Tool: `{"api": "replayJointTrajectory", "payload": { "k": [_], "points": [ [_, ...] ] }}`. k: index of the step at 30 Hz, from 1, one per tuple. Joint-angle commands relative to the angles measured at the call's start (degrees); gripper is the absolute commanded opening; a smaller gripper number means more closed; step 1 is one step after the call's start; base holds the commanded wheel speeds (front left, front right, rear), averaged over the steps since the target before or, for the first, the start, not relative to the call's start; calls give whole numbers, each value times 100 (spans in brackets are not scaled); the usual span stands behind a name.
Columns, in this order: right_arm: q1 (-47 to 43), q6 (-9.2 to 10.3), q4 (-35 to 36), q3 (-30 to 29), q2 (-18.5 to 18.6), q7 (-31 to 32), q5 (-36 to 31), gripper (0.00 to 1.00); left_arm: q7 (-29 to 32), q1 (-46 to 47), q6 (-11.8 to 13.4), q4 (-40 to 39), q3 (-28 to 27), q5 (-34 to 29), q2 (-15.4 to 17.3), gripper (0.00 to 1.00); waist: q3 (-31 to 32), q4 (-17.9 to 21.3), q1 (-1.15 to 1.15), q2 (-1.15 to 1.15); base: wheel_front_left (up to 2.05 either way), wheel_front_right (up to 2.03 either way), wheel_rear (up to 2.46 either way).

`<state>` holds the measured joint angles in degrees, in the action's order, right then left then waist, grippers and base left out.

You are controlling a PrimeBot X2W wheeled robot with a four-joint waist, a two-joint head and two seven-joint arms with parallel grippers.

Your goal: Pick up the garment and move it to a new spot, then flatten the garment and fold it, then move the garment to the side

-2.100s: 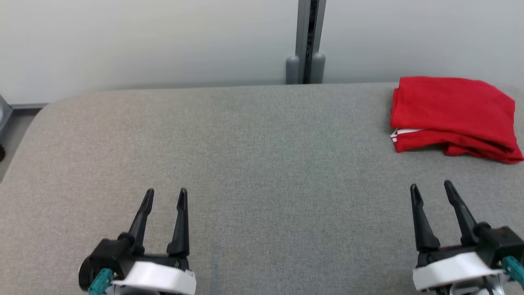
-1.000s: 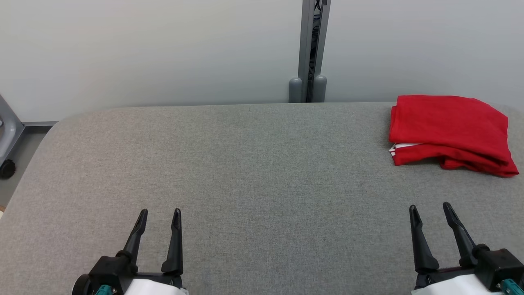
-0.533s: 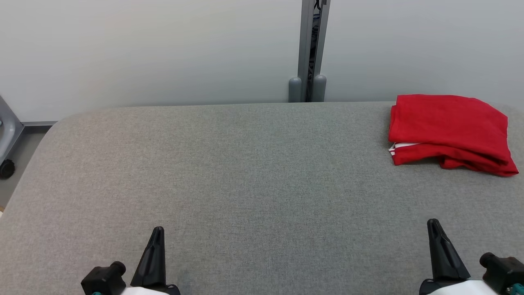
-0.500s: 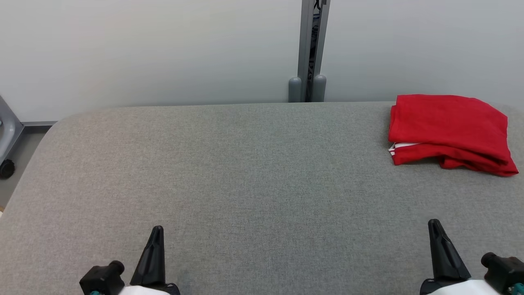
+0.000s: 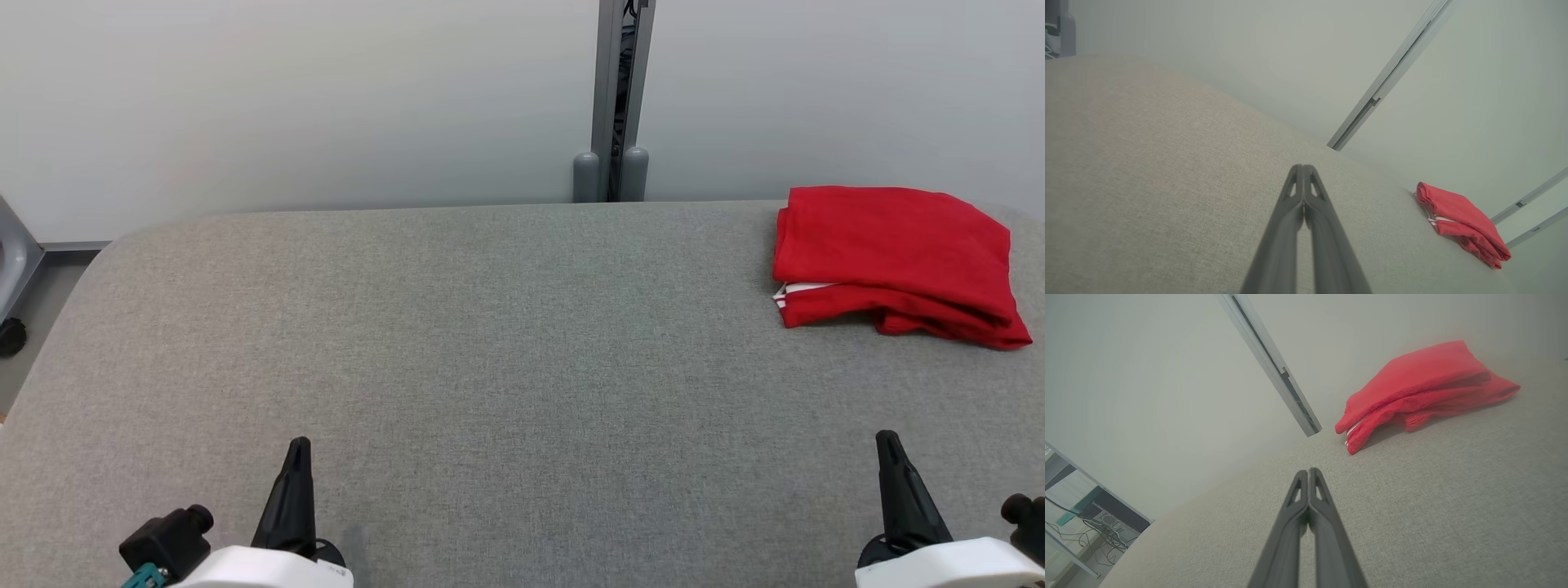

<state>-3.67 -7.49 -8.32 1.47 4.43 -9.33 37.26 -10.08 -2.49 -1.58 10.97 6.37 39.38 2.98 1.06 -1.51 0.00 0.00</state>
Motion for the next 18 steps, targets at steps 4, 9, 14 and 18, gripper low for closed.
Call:
{"api": "replayJointTrajectory", "payload": {
  "k": [4, 9, 14, 18],
  "points": [
    [198, 0, 32, -77, 99, 113, 508, 0, 85, 263, -86, -43, -67, 451, 52, 0, -4, 7, 0, 0, 0, 0, 0],
    [237, 0, 8, -111, 119, 189, 862, 0, 150, 320, -119, -18, -94, 771, 60, 0, -9, 13, 0, 0, 0, 0, 0],
    [282, 0, -18, -153, 143, 280, 1283, 0, 231, 377, -157, 14, -127, 1153, 70, 0, -14, 20, 0, 0, 0, 0, 0],
    [304, 0, -36, -187, 164, 345, 1604, 0, 291, 431, -187, 38, -153, 1443, 77, 0, -18, 26, 0, 0, 0, 0, 0]
  ]
}}
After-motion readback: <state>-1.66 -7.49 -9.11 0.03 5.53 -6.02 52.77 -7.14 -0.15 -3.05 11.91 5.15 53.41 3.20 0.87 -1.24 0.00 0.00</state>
